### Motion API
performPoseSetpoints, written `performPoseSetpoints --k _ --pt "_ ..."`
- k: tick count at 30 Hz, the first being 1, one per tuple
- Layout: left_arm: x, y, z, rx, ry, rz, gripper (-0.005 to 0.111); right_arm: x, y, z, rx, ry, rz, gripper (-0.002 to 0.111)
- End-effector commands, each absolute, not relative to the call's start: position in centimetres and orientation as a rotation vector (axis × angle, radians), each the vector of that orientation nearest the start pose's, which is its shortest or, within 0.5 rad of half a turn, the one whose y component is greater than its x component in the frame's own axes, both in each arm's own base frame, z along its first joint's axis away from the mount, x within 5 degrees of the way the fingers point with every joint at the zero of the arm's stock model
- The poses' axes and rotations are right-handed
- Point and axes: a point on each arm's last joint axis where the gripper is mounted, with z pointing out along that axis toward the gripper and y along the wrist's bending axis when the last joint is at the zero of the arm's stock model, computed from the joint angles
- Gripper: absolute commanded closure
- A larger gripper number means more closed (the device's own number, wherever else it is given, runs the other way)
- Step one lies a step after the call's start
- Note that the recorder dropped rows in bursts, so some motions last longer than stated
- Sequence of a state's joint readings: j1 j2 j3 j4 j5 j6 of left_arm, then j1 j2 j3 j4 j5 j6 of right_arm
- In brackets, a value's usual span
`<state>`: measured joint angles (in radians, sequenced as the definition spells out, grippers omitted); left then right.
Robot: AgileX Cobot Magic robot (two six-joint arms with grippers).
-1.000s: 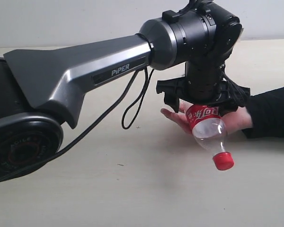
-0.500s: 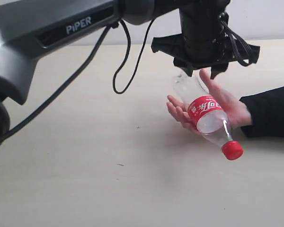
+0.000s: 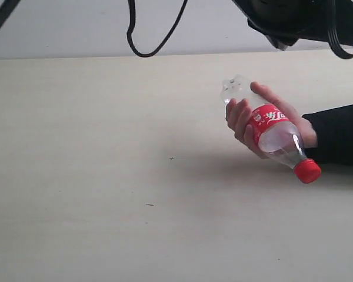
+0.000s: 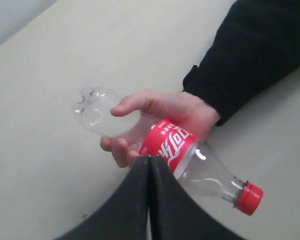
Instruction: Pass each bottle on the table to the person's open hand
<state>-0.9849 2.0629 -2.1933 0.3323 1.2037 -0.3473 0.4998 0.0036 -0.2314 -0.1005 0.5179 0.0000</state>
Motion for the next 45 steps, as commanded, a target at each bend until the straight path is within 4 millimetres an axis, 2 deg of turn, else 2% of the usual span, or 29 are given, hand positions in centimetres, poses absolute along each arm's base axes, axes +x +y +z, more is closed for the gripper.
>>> performPoseSetpoints --k 1,4,6,8,10,14,16,24,28,31,34,36,38,41,45 --pt "25.9 -35.0 36.9 0.821 2.274 -0.143 0.107 3.6 1.4 24.2 -0.477 1.71 0.254 0.108" --pt "24.5 -33.1 36.1 0.802 2.197 -0.217 0.107 3.6 1.4 24.2 -0.477 1.71 0.254 0.108" --pt "22.2 -32.1 35.3 0.826 2.111 -0.353 0.107 3.6 1.4 24.2 -0.477 1.71 0.254 0.108" --pt "18.6 -29.9 34.7 0.896 1.974 -0.498 0.107 3.6 1.4 24.2 -0.483 1.708 0.249 0.108" --pt "16.6 -27.7 34.5 0.913 1.915 -0.562 0.107 3.6 1.4 24.2 -0.483 1.708 0.249 0.108" --pt "14.6 -23.8 34.8 0.894 1.928 -0.555 0.107 3.6 1.4 24.2 -0.483 1.708 0.249 0.108" --pt "14.3 -23.2 35.1 0.888 1.928 -0.552 0.107 3.6 1.4 24.2 -0.482 1.709 0.251 0.108" --pt "14.4 -23.2 35.0 0.899 1.928 -0.539 0.107 3.6 1.4 24.2 -0.482 1.709 0.251 0.108" --pt "14.1 -23.2 34.8 0.791 2.024 -0.634 0.107 3.6 1.4 24.2 -0.482 1.709 0.251 0.108" --pt "14.0 -22.5 34.0 0.778 2.136 -0.576 0.107 3.6 1.4 24.2 -0.482 1.709 0.251 0.108" --pt "13.9 -20.2 32.1 0.687 2.34 -0.474 0.107 3.6 1.4 24.2 -0.482 1.709 0.251 0.108" --pt "14.0 -18.0 30.4 0.52 2.466 -0.448 0.107 3.6 1.4 24.2 -0.482 1.709 0.251 0.108" --pt "14.4 -15.2 28.8 0.278 2.511 -0.471 0.107 3.6 1.4 24.2 -0.482 1.709 0.251 0.108" --pt "14.6 -11.1 27.1 0.0 2.408 -0.545 0.107 3.6 1.4 24.2 -0.482 1.709 0.251 0.108" --pt "12.7 -7.2 25.4 -0.125 2.145 -0.656 0.107 3.6 1.4 24.2 -0.482 1.709 0.251 0.108"
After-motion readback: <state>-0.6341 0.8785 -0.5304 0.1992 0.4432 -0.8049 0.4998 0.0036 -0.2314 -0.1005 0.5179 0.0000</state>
